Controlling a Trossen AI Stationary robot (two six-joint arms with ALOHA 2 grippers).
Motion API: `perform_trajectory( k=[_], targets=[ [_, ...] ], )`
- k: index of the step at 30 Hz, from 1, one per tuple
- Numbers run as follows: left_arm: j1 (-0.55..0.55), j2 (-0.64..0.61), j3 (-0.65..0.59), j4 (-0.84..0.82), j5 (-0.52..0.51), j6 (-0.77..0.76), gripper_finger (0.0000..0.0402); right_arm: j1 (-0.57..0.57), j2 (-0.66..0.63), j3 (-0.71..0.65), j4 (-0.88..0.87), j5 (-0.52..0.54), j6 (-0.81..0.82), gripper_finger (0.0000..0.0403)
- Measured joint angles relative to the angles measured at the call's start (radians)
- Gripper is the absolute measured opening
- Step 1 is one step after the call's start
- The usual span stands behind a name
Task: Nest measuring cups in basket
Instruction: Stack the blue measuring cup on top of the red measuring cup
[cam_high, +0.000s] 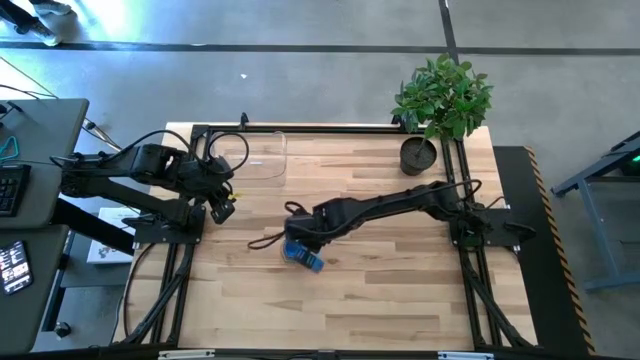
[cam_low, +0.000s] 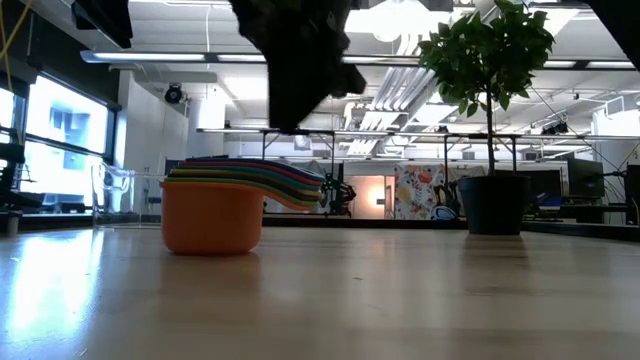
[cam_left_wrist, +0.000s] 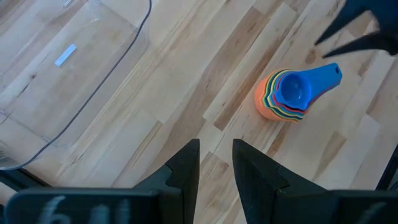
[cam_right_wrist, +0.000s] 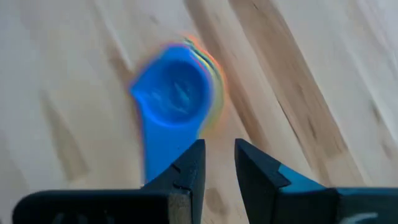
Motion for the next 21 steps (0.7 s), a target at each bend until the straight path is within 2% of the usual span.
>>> perform_trajectory(
  k=[11,21],
  targets=[
    [0.000,0.000,0.000,0.000,0.000,0.026,0.0085,-0.003,0.001,-0.128,0.020,-0.040,0.135,0.0078],
    [0.000,0.000,0.000,0.001,0.000,0.060,0.0085,0.002,0.002,-0.168,0.096,-0.116,0.151,0.0078]
  ],
)
